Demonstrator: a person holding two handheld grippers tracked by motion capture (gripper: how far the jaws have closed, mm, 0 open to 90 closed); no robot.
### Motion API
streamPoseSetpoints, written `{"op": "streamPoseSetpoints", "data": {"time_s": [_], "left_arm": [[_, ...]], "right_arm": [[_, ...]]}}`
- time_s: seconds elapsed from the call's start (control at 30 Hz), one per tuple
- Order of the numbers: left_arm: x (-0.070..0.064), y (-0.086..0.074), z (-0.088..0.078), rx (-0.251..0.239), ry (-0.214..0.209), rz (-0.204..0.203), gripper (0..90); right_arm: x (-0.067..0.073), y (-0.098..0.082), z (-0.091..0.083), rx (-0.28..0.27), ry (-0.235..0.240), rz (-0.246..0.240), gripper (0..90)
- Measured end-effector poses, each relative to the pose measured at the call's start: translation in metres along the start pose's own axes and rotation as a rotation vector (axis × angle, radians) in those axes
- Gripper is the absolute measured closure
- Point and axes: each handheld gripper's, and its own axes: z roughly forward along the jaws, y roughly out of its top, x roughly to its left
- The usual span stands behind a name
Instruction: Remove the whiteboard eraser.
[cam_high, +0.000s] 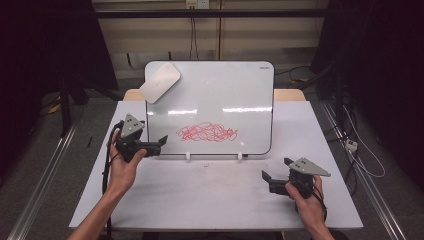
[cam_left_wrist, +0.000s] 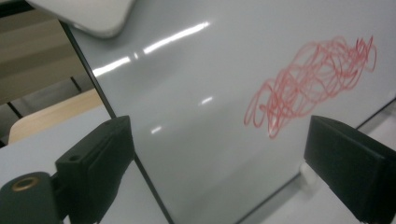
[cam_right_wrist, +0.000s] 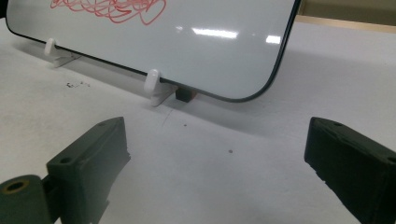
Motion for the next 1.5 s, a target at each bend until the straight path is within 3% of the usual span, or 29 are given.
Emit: {"op": "streamPoseSetpoints", "data": {"time_s": [0.07, 0.1, 0.2, 0.33, 0.53, 0.7, 0.93, 1.23, 1.33, 1.5], "left_arm": [[0.002, 0.006, -0.001, -0.01, 0.014, 0.022, 8.7], [0.004, 0.014, -0.002, -0.01, 0.04, 0.045, 8.3], [0.008, 0.026, -0.005, -0.029, 0.026, 0.051, 5.7], [0.015, 0.043, -0.004, -0.038, 0.048, 0.063, 4.2], [0.023, 0.063, 0.003, -0.054, 0.072, 0.105, 4.7], [0.026, 0.076, 0.01, -0.047, 0.094, 0.163, 4.9], [0.034, 0.09, 0.015, -0.059, 0.107, 0.183, 5.5], [0.045, 0.103, 0.027, -0.055, 0.106, 0.151, 6.0], [0.045, 0.109, 0.032, -0.044, 0.118, 0.178, 7.1], [0.047, 0.114, 0.037, -0.033, 0.119, 0.19, 9.2]], "right_arm": [[0.0, 0.0, 0.0, -0.002, 0.001, 0.0, 5.7], [0.0, 0.0, 0.001, -0.001, 0.001, 0.0, 5.8], [0.0, 0.001, 0.002, -0.003, 0.002, -0.004, 5.9], [0.001, 0.001, 0.002, 0.001, 0.004, -0.002, 5.9], [0.0, 0.0, 0.001, 0.001, 0.005, -0.002, 5.9], [0.0, 0.0, 0.0, 0.0, 0.003, -0.001, 5.9], [0.0, 0.0, 0.001, 0.001, 0.0, -0.003, 5.7], [0.0, 0.0, 0.001, 0.002, 0.005, -0.006, 5.6], [0.0, 0.0, 0.001, 0.003, 0.005, -0.006, 5.6], [0.0, 0.0, 0.001, 0.003, 0.007, -0.008, 5.6]]}}
